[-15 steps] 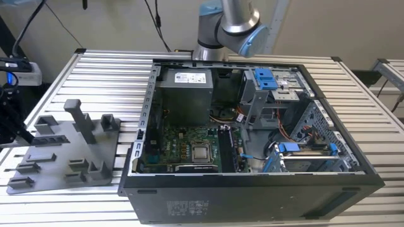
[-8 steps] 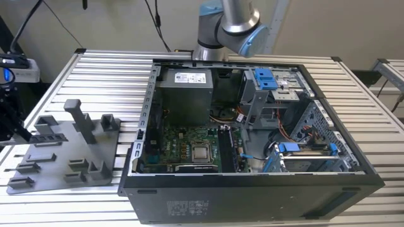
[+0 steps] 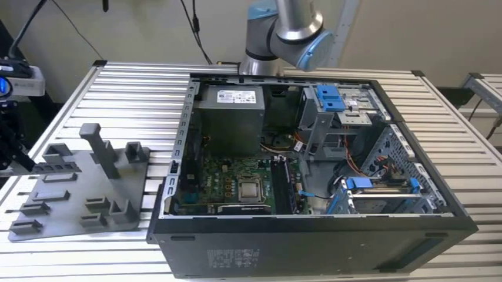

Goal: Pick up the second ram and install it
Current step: 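Pick up the second ram and move it above second insertion slot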

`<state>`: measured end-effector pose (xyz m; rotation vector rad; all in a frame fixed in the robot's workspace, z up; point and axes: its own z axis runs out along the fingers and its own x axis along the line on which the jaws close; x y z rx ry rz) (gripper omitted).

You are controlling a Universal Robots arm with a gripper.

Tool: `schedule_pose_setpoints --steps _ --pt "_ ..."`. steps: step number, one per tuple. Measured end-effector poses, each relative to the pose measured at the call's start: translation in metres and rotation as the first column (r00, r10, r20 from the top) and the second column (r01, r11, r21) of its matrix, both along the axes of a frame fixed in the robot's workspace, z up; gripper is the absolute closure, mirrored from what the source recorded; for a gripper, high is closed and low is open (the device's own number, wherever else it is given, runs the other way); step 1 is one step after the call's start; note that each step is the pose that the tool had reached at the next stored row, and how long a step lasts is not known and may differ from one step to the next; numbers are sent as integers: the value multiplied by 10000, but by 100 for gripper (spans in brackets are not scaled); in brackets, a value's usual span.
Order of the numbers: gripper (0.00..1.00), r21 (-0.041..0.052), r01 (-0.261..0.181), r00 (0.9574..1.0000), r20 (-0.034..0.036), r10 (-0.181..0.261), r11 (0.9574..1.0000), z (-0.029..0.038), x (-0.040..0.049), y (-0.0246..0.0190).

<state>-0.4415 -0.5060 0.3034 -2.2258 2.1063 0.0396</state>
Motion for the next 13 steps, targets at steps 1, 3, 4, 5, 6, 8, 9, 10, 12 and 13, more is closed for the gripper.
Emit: schedule_pose_setpoints --steps 1,3,4,5,6,8,9,10,12,13 --pt "86 1 0 10000 -2 0 10000 18 1 0" --pt "86 1 1 10000 -9 -1 10000 60 2 0" --pt "86 2 2 10000 -13 -2 10000 80 3 0" --pt "86 1 3 10000 -16 -3 10000 99 4 0" --pt "86 1 6 10000 -18 -6 10000 116 5 0" --pt "86 2 9 10000 -18 -9 10000 149 5 0" --pt "86 2 10 10000 -17 -10 10000 168 5 0" --pt "86 3 11 10000 -17 -11 10000 185 5 0" --pt "86 2 12 10000 -18 -12 10000 234 6 0" --pt "86 3 12 10000 -17 -12 10000 254 5 0"
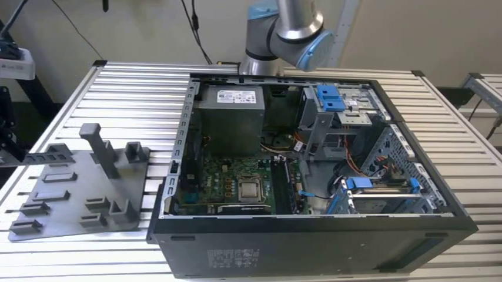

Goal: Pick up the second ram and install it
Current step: 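Pick up the second ram and move it above second insertion slot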

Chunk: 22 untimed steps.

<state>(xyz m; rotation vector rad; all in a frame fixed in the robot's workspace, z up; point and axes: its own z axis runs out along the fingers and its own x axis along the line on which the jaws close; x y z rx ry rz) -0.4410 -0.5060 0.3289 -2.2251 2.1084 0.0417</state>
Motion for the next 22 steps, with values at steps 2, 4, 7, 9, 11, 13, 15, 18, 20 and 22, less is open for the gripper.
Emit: schedule_pose_setpoints --steps 2,4,7,9,11,13,15,18,20,22 --pt "86 3 0 10000 0 0 10000 41 0 0" --pt "86 7 1 10000 0 -1 10000 80 0 0" --pt "86 8 1 10000 -1 -1 10000 133 0 0" --pt "86 8 1 10000 0 -1 10000 175 0 0" --pt "86 8 1 10000 0 -1 10000 222 0 0" --pt "86 7 2 10000 -1 -2 10000 273 0 0" --pt "86 9 1 10000 0 -1 10000 324 0 0" --pt "86 8 1 10000 -1 -1 10000 396 0 0" --pt "86 9 1 10000 -1 -1 10000 436 0 0" --pt "86 9 1 10000 0 -1 10000 477 0 0"
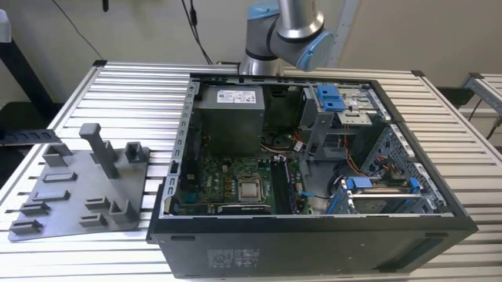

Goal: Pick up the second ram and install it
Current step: 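Pick up the second ram and move it above second insertion slot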

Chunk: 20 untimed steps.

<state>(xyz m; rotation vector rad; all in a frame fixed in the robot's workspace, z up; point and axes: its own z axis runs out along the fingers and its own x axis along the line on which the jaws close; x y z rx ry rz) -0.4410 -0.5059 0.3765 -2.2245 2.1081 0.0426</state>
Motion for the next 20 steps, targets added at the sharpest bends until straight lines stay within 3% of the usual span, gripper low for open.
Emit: schedule_pose_setpoints --steps 9,20 --pt "86 0 0 10000 0 0 10000 158 0 0" --pt "86 -2 -1 10000 -3 1 10000 177 10 0"
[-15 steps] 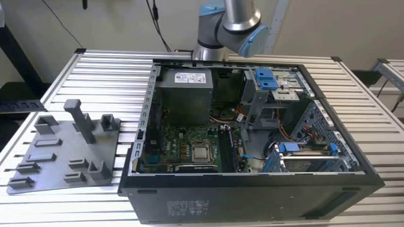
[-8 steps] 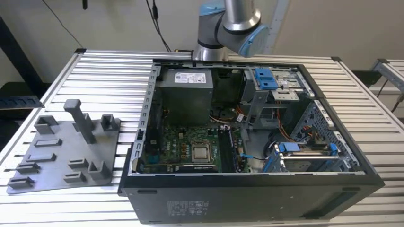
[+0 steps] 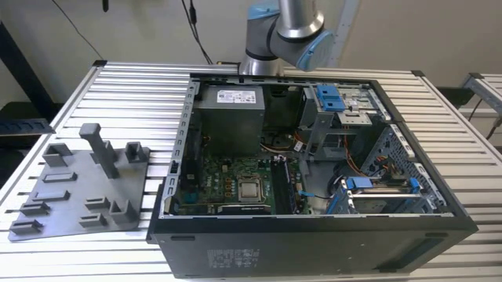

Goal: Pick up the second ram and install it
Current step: 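Pick up the second ram and move it above second insertion slot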

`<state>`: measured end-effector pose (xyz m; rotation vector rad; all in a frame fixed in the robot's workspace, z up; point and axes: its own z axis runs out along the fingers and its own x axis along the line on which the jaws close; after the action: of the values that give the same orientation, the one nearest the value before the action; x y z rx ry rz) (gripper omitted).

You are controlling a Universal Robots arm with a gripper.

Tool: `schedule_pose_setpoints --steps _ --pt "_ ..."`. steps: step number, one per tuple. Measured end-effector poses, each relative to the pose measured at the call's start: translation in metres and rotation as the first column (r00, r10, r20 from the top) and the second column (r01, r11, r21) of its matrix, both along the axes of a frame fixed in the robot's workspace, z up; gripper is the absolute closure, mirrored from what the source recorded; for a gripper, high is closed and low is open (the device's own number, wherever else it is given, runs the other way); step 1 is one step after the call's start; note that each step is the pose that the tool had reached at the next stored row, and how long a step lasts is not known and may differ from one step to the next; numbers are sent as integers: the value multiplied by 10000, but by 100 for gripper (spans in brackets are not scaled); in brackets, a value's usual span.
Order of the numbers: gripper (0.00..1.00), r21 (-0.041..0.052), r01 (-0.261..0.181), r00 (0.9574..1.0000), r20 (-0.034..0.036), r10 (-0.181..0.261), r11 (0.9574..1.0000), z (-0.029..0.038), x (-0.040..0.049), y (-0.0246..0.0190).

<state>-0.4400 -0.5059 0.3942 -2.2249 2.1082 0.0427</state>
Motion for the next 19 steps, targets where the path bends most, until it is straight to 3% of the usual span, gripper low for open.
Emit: schedule_pose_setpoints --steps 6,19 --pt "86 1 1 10000 2 -1 10000 -2 111 9" --pt "86 -1 1 10000 -16 -1 10000 -2 497 39"
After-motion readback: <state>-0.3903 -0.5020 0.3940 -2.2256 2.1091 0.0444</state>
